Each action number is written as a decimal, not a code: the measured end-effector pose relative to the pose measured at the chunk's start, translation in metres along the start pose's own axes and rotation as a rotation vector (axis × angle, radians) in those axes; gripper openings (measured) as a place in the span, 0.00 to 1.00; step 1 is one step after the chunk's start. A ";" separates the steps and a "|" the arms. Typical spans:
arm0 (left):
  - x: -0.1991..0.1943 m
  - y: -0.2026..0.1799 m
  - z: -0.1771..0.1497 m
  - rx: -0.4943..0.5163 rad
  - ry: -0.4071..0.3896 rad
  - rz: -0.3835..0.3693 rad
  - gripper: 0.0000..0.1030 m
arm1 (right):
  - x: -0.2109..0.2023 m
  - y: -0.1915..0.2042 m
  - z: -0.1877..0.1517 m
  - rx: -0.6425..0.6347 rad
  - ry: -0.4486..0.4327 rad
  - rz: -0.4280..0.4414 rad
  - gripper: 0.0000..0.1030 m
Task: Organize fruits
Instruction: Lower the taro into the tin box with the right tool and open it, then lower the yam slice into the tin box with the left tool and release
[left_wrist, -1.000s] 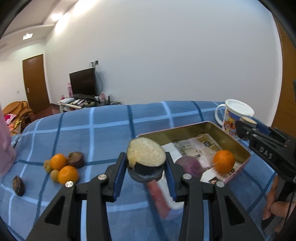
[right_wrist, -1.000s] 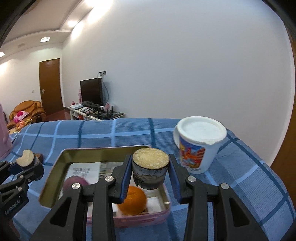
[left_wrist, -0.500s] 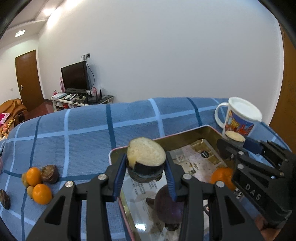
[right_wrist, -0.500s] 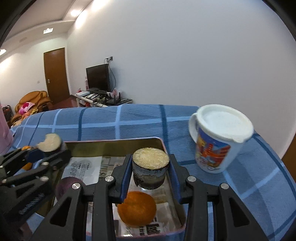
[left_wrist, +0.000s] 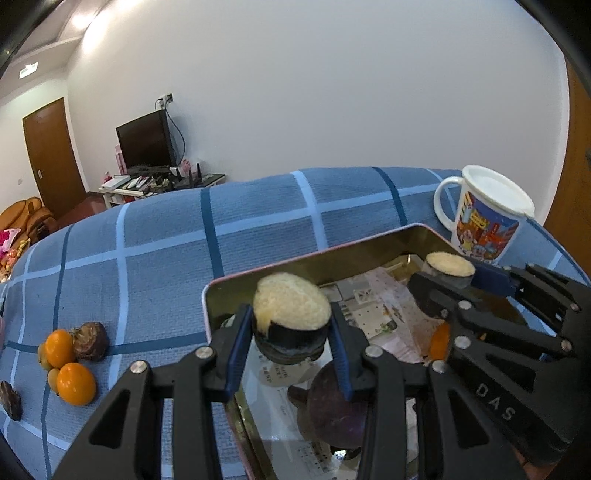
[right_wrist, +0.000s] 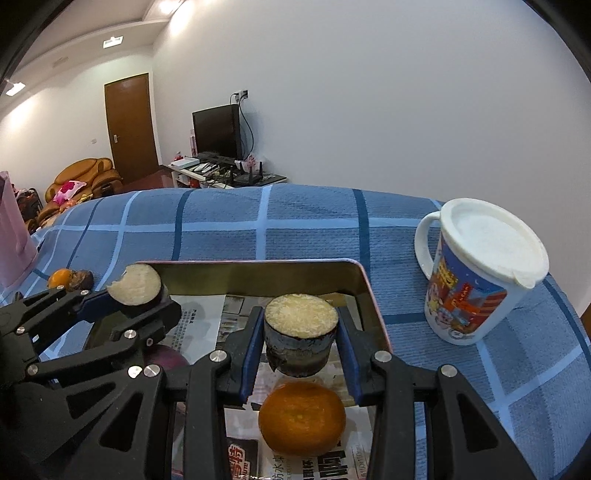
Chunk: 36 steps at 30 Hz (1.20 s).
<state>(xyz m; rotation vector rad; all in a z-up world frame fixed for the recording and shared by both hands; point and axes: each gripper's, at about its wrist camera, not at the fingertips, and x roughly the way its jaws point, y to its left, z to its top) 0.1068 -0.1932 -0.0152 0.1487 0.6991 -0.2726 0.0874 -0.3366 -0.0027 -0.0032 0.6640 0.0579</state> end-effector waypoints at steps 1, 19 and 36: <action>0.000 -0.001 0.000 0.004 -0.001 0.001 0.41 | 0.001 0.000 0.000 0.003 0.001 0.002 0.39; -0.039 0.015 0.000 -0.058 -0.179 0.087 1.00 | -0.025 -0.036 -0.003 0.207 -0.094 0.068 0.62; -0.067 0.050 -0.015 -0.112 -0.252 0.251 1.00 | -0.061 -0.078 -0.012 0.410 -0.262 -0.075 0.84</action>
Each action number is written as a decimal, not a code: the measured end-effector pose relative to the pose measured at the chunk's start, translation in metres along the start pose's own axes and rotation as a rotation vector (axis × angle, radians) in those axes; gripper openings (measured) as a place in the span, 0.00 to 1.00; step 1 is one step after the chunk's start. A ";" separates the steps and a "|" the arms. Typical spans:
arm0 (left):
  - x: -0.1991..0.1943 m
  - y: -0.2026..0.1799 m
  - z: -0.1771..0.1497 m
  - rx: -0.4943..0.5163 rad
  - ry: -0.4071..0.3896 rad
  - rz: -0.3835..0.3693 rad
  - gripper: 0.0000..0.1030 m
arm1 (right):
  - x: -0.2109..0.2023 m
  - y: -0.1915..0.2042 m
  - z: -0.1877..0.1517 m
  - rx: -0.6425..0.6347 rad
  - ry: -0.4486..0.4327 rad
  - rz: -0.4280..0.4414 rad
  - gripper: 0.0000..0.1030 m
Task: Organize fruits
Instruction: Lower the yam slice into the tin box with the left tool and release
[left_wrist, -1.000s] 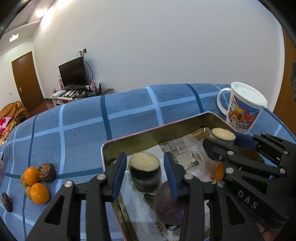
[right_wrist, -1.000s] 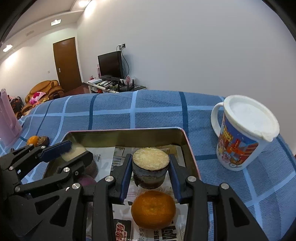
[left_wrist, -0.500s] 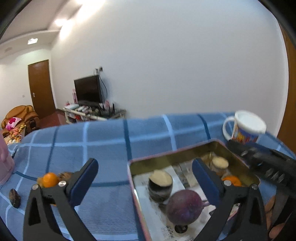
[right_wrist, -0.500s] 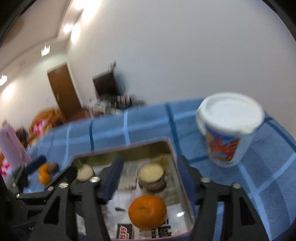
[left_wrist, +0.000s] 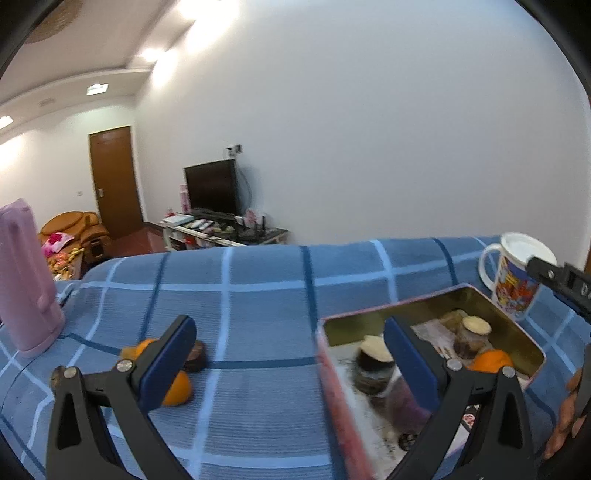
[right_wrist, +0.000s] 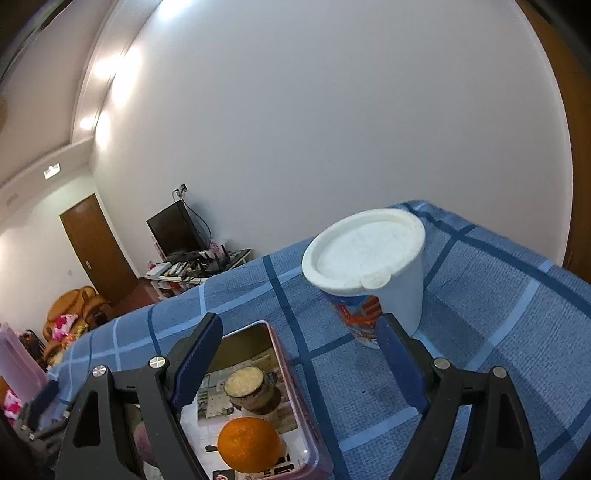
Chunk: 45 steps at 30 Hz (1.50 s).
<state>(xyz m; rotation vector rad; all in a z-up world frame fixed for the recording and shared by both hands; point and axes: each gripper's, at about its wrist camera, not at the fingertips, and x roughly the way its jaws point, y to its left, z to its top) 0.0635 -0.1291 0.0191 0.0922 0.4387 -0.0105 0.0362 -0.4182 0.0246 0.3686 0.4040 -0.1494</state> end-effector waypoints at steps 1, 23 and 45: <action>0.000 0.006 0.000 -0.010 -0.002 0.014 1.00 | -0.002 -0.001 -0.001 -0.007 -0.009 -0.004 0.84; -0.007 0.017 -0.014 0.009 0.004 0.054 1.00 | -0.024 0.024 -0.020 -0.130 -0.089 -0.106 0.84; -0.026 0.037 -0.023 0.003 -0.002 0.028 1.00 | -0.054 0.061 -0.042 -0.200 -0.125 -0.141 0.84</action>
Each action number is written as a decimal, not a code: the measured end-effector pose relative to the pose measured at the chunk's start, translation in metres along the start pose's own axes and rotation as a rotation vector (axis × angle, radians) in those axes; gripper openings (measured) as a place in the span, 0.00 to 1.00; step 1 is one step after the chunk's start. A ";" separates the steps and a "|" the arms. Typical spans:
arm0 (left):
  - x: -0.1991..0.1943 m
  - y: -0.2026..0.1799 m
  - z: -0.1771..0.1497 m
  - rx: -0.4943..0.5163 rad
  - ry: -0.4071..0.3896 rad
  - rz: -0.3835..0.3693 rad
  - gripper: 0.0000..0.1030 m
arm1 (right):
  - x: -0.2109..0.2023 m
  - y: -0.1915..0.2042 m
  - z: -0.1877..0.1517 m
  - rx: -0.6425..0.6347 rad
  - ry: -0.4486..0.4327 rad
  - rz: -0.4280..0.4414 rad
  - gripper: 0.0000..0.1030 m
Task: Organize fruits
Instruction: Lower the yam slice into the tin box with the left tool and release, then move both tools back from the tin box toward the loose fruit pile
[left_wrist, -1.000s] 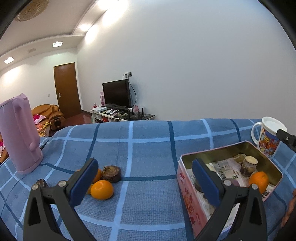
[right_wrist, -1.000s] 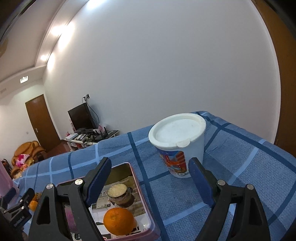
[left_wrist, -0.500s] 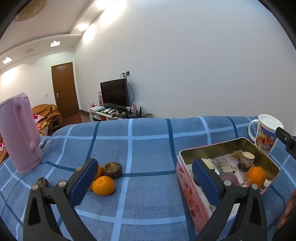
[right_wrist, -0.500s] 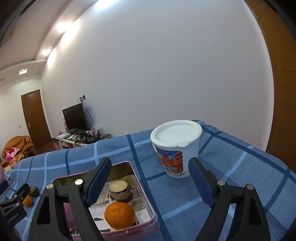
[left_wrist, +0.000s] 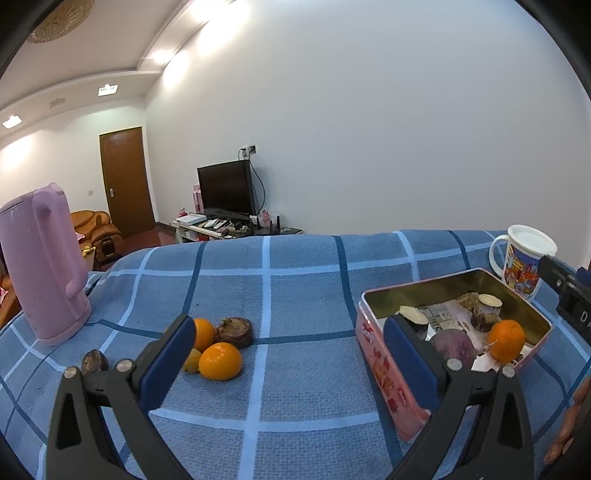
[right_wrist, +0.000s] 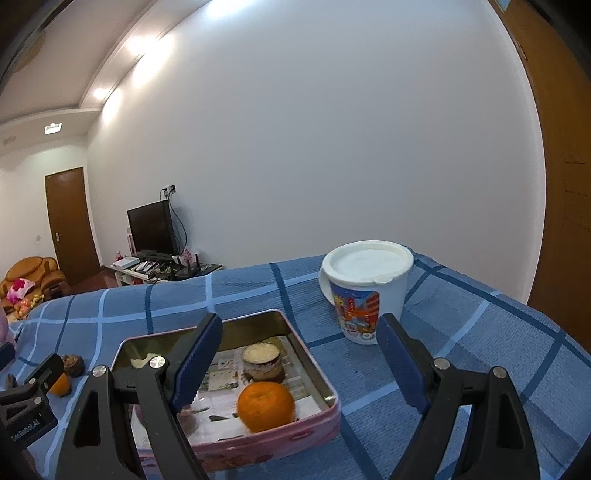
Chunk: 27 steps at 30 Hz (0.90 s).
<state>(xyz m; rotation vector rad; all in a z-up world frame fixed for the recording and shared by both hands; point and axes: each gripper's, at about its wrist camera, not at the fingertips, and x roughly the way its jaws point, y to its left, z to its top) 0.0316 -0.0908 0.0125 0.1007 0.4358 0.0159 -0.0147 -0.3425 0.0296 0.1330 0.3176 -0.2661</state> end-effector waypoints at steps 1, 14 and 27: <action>0.000 0.003 0.000 -0.004 0.002 0.000 1.00 | -0.001 0.003 -0.001 -0.006 0.001 0.001 0.84; -0.004 0.039 -0.006 -0.037 0.015 0.019 1.00 | -0.018 0.049 -0.012 -0.051 0.025 0.050 0.84; -0.001 0.085 -0.010 -0.042 0.036 0.065 1.00 | -0.021 0.104 -0.021 -0.059 0.068 0.124 0.84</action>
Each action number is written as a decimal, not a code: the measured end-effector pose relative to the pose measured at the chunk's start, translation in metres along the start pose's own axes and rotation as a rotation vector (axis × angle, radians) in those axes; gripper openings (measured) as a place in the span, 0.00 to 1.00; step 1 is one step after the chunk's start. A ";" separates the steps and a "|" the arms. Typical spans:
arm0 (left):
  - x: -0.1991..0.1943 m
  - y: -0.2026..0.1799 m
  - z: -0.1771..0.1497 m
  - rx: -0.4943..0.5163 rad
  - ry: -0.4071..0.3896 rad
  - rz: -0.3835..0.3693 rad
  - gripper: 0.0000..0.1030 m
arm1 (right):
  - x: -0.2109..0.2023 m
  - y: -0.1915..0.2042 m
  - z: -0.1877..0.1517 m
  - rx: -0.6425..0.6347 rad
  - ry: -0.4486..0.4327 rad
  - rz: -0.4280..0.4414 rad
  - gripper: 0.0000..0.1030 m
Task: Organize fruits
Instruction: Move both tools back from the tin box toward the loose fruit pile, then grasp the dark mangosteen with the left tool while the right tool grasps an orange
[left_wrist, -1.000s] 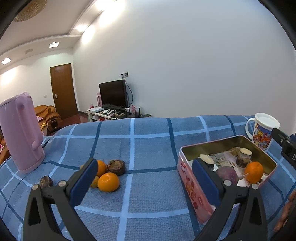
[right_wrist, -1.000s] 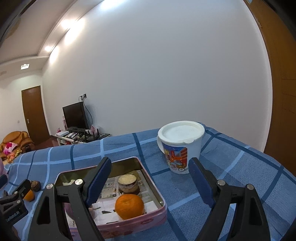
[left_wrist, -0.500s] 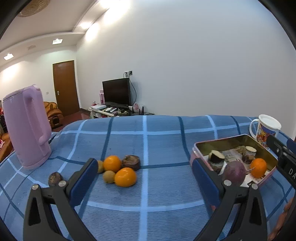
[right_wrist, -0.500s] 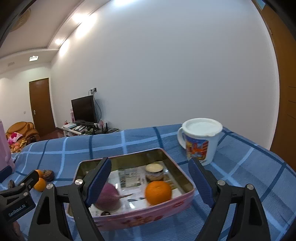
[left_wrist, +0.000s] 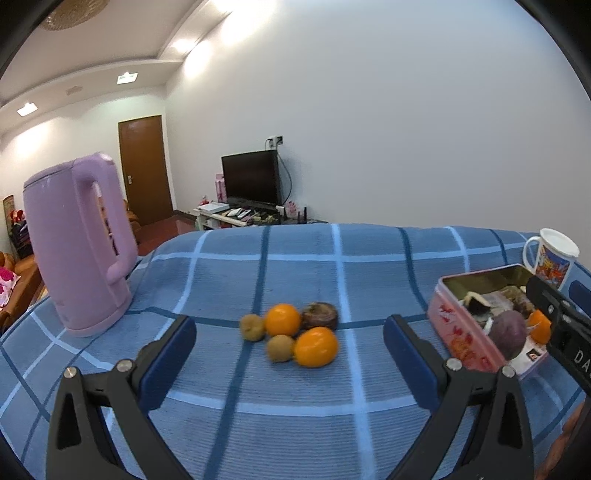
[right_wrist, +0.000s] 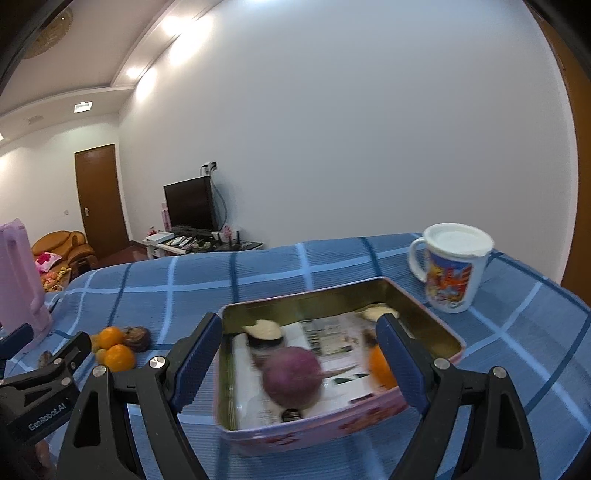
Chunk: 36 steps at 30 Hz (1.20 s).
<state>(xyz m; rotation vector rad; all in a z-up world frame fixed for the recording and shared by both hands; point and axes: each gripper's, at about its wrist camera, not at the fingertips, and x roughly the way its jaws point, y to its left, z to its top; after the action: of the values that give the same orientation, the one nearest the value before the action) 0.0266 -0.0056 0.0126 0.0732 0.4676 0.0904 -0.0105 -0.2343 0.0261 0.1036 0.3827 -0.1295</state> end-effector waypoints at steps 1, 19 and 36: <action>0.002 0.006 0.000 -0.005 0.006 0.003 1.00 | 0.000 0.005 0.000 -0.002 0.001 0.006 0.84; 0.046 0.099 -0.007 -0.046 0.192 0.052 1.00 | 0.022 0.083 -0.006 -0.078 0.091 0.111 0.84; 0.099 0.145 -0.023 -0.182 0.444 -0.062 0.78 | 0.090 0.158 -0.021 -0.148 0.404 0.275 0.62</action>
<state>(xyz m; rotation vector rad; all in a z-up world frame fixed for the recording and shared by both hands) 0.0944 0.1502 -0.0390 -0.1432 0.9025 0.0883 0.0878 -0.0850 -0.0155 0.0350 0.7741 0.1953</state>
